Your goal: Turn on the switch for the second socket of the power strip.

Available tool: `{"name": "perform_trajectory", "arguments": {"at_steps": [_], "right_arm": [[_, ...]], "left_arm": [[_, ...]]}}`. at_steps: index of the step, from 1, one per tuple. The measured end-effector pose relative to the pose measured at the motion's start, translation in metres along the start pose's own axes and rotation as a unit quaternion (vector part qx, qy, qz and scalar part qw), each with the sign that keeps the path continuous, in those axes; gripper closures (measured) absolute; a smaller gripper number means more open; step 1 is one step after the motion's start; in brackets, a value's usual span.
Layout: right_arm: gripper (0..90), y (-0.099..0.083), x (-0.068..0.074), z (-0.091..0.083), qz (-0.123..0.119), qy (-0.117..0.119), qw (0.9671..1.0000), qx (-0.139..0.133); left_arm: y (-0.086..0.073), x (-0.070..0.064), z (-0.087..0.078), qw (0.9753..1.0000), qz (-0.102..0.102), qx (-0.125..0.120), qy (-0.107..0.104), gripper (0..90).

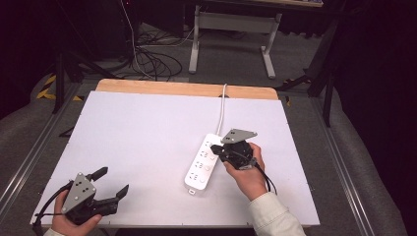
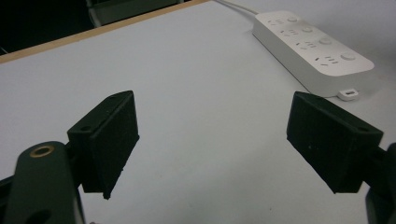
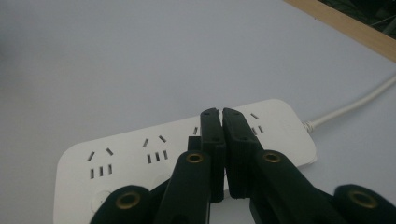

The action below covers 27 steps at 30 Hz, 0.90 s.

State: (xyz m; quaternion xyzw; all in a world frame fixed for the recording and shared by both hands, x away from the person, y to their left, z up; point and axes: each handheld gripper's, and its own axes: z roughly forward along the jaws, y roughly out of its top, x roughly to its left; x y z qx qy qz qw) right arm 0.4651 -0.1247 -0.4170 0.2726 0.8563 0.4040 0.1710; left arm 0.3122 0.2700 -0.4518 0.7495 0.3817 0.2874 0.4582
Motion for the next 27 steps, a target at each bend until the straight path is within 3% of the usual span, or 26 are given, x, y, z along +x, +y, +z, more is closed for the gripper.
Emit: {"name": "perform_trajectory", "arguments": {"at_steps": [11,18,27], "right_arm": [[82.0,0.001,-0.001,-0.005,-0.007,-0.002,1.0,0.0],[60.4,0.003,-0.001,-0.011,-0.009,-0.007,0.9998,-0.018],[44.0,0.0,-0.005,-0.031,0.009,0.008,0.9992,-0.039]], "left_arm": [[0.0,0.0,0.0,1.0,0.002,0.001,0.001,17.1],[0.0,0.001,0.0,1.0,0.001,0.0,0.002,17.1],[0.0,0.0,0.0,1.0,-0.002,-0.001,0.001,17.1]]}}
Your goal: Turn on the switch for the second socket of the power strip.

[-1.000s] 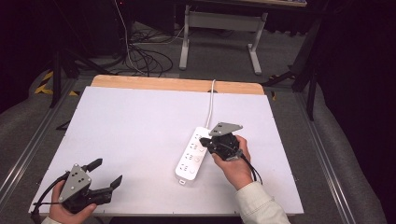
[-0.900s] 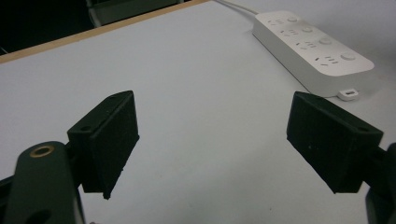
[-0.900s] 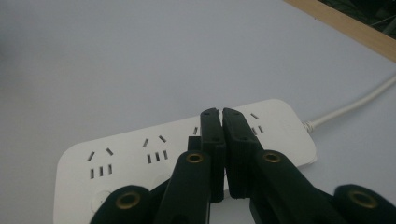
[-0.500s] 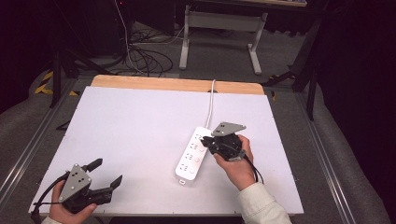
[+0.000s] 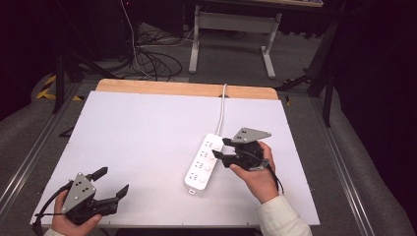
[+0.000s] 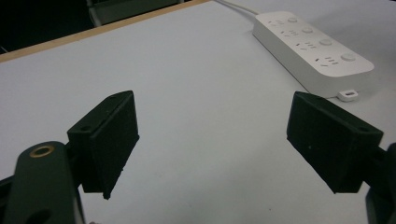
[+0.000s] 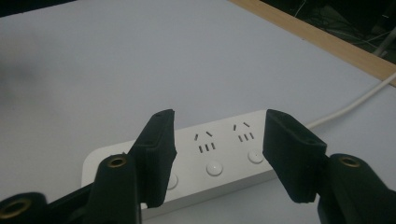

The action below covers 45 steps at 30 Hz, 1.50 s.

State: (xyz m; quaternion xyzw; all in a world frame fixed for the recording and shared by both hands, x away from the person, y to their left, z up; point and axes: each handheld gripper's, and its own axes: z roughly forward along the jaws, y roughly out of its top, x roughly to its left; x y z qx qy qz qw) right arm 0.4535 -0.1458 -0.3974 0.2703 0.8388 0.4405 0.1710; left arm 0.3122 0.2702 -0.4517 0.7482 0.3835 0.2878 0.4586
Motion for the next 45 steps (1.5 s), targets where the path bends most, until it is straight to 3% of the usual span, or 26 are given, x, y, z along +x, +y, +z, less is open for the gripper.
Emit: {"name": "perform_trajectory", "arguments": {"at_steps": [10,20,26,37,45], "right_arm": [[35.3,-0.006,-0.001,-0.034,0.0,0.008,0.9997,-0.022],[22.6,-0.029,-0.005,-0.06,0.015,0.024,0.999,-0.033],[15.9,-0.046,-0.004,-0.067,0.009,0.028,0.9987,-0.043],[15.9,-0.081,-0.008,-0.074,0.016,0.029,0.9973,-0.065],[10.3,-0.106,-0.011,-0.072,0.02,0.031,0.9976,-0.059]], "left_arm": [[0.0,0.0,-0.001,1.0,-0.003,-0.002,0.0,17.1],[0.001,-0.001,-0.001,1.0,-0.005,-0.002,0.0,17.1],[0.001,-0.001,-0.002,0.9999,-0.009,-0.006,-0.001,17.1],[0.002,-0.001,-0.004,0.9999,-0.012,-0.009,-0.001,17.1],[0.002,-0.001,-0.005,0.9999,-0.01,-0.01,-0.002,17.0]]}}
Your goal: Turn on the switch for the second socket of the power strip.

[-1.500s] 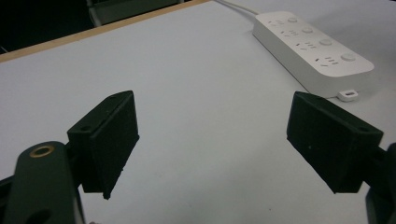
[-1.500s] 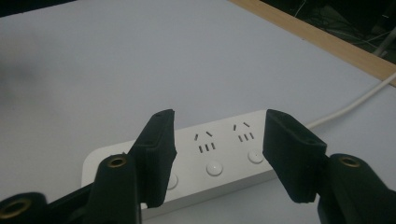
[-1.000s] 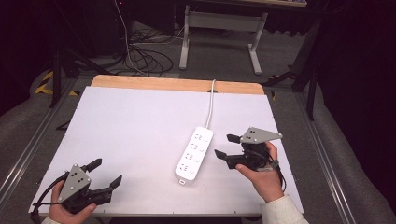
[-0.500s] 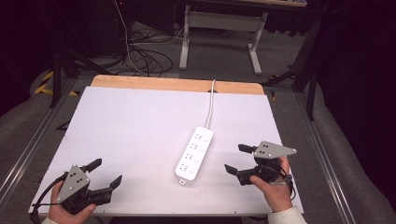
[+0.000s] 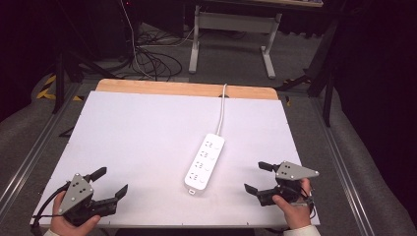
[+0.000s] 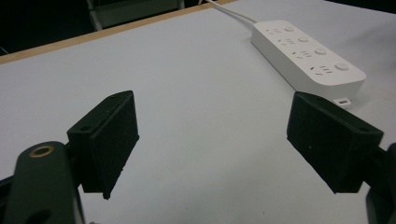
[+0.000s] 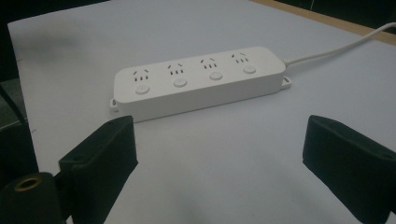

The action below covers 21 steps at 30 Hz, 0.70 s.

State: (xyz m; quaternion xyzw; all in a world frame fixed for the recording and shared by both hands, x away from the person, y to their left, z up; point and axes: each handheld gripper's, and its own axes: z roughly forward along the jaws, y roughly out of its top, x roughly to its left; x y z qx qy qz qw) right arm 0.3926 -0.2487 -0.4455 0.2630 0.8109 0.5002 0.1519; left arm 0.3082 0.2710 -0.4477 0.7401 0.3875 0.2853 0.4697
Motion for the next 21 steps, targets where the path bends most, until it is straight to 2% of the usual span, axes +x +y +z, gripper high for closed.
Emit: {"name": "perform_trajectory", "arguments": {"at_steps": [6,12,17,21], "right_arm": [[8.9,-0.019,-0.002,0.001,-0.001,0.004,1.0,0.007],[8.9,-0.038,-0.004,0.003,0.026,0.012,0.9995,0.012],[8.9,-0.046,-0.005,0.001,0.029,0.006,0.9992,0.028],[9.1,-0.047,-0.008,-0.001,0.031,0.0,0.9992,0.027]], "left_arm": [[0.0,0.0,0.0,1.0,-0.001,-0.001,-0.001,17.0],[-0.001,0.0,0.0,1.0,0.001,0.0,-0.001,17.0],[-0.001,0.0,0.0,1.0,0.001,0.0,-0.002,17.0],[-0.003,-0.001,0.0,1.0,-0.002,0.008,-0.005,16.7]]}}
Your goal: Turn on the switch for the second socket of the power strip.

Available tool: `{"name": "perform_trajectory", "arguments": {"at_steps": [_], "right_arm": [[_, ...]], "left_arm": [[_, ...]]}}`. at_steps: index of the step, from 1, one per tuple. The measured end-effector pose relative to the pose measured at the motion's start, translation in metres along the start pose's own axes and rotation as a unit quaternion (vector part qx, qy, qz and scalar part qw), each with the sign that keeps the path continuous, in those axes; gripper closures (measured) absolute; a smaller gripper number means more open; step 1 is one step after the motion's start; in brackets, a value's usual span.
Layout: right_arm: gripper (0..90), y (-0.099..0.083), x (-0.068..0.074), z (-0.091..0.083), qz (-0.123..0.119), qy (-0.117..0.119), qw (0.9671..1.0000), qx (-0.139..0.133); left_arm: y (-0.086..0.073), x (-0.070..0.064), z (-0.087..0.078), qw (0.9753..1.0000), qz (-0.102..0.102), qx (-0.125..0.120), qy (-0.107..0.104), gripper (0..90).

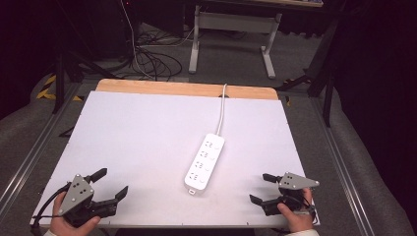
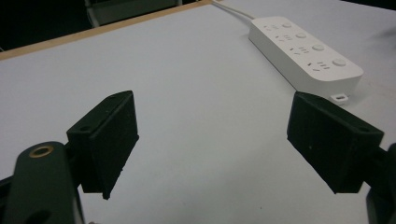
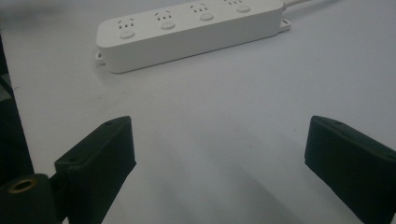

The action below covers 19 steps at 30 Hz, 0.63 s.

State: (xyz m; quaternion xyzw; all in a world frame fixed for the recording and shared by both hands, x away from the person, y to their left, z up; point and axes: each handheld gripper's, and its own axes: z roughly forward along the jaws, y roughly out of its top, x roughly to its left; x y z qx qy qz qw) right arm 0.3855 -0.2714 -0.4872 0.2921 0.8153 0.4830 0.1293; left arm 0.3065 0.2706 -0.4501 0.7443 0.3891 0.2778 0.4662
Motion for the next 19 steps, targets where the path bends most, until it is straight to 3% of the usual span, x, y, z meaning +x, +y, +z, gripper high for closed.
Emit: {"name": "perform_trajectory", "arguments": {"at_steps": [19], "right_arm": [[10.6,0.0052,0.006,-0.0054,-0.035,-0.028,0.999,-0.011]], "left_arm": [[-0.0019,0.0039,-0.0001,0.9999,0.008,-0.004,0.008,16.5]]}}
